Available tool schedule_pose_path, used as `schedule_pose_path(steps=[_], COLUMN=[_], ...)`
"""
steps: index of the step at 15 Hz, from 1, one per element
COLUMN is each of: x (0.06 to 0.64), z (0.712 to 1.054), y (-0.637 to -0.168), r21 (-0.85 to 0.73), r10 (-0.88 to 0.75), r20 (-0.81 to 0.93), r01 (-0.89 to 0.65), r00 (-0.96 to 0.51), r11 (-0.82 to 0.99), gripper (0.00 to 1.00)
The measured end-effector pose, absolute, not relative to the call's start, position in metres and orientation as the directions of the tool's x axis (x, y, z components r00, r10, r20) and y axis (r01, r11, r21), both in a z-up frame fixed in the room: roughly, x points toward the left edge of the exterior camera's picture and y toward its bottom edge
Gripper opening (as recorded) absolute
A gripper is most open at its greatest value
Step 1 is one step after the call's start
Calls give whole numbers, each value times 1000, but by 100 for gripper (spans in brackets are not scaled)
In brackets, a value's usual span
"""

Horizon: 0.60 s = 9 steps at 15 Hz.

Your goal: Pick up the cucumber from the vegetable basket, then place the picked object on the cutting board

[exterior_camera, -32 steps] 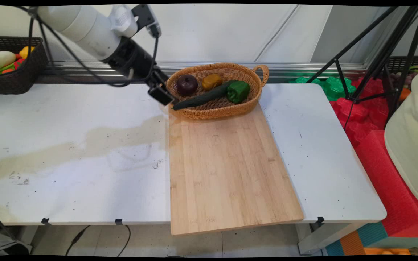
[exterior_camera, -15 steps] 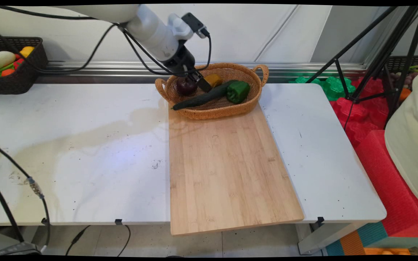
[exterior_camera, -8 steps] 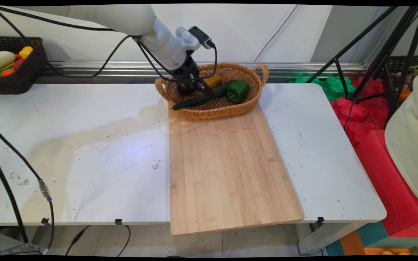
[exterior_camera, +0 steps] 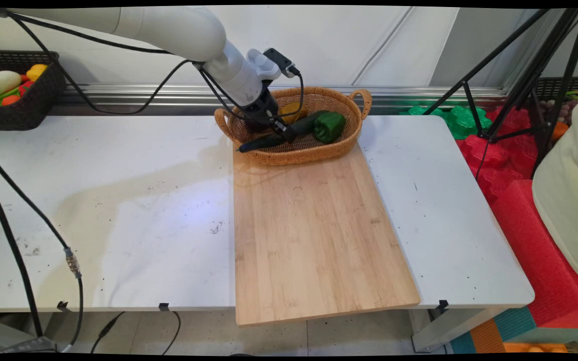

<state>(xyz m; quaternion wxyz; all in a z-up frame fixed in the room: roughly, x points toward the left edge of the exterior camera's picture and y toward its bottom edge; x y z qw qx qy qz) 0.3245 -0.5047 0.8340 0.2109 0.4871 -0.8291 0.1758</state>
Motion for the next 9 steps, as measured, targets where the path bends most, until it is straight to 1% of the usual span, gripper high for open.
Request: schedule_pose_path(steps=[1,6,9], x=[324,321,318], z=[832,830,837], y=[-505,-504,-501], r21=[-85,-85,-87], r10=[-738,-747,-747], r20=[519,520,531], r01=[-885,-895,-903], r00=[-432,-414,-400], r11=[458,437,422], gripper=[0,0,0])
